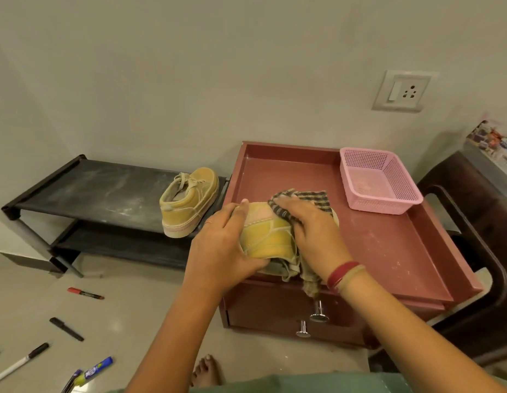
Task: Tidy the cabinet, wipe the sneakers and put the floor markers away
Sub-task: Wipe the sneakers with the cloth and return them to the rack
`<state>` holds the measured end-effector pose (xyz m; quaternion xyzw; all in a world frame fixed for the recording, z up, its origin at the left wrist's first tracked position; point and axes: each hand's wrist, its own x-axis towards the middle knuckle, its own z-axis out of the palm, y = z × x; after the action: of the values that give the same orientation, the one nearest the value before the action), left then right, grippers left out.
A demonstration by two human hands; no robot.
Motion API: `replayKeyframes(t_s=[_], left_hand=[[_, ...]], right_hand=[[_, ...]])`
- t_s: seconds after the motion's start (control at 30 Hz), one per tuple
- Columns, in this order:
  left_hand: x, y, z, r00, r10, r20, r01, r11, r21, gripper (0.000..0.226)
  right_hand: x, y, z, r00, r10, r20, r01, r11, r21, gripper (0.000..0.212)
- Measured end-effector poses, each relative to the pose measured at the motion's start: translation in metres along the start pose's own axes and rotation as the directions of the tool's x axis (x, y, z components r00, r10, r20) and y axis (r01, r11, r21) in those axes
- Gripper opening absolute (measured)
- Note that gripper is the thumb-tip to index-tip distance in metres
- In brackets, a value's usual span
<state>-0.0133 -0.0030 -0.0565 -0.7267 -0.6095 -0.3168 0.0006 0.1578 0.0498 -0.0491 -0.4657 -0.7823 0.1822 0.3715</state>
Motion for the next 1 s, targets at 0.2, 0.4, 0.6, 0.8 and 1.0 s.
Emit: replayKeyframes(t_s=[0.2, 0.4, 0.6, 0.8, 1.0], left_hand=[[0.001, 0.000, 0.001, 1.000, 0.005, 0.025, -0.005, 1.000, 0.013, 0.089], [0.002, 0.003, 0.001, 1.000, 0.005, 0.031, -0.005, 1.000, -0.003, 0.088], [0.002, 0.000, 0.002, 0.998, -0.015, 0.062, 0.015, 1.000, -0.004, 0.091], [0.002, -0.001, 0.003, 0.997, -0.020, 0.074, 0.019, 1.000, 0.014, 0.092], [-0.002, -0.005, 0.000, 0.997, -0.050, 0.061, 0.048, 0.999, 0.022, 0.095]], right_hand=[[-0.015, -0.006, 0.001, 0.984, -0.119, 0.134, 0.122, 0.992, -0.020, 0.051], [-0.020, -0.022, 0.005, 0.982, -0.112, 0.149, 0.113, 0.994, 0.000, 0.051], [-0.009, -0.012, 0.003, 0.992, -0.071, 0.102, 0.075, 0.996, -0.040, 0.049], [0.000, -0.006, -0.001, 0.998, 0.010, 0.065, -0.005, 0.997, -0.074, 0.045], [-0.009, 0.003, -0.004, 0.988, -0.040, 0.148, 0.061, 0.989, -0.134, 0.050]])
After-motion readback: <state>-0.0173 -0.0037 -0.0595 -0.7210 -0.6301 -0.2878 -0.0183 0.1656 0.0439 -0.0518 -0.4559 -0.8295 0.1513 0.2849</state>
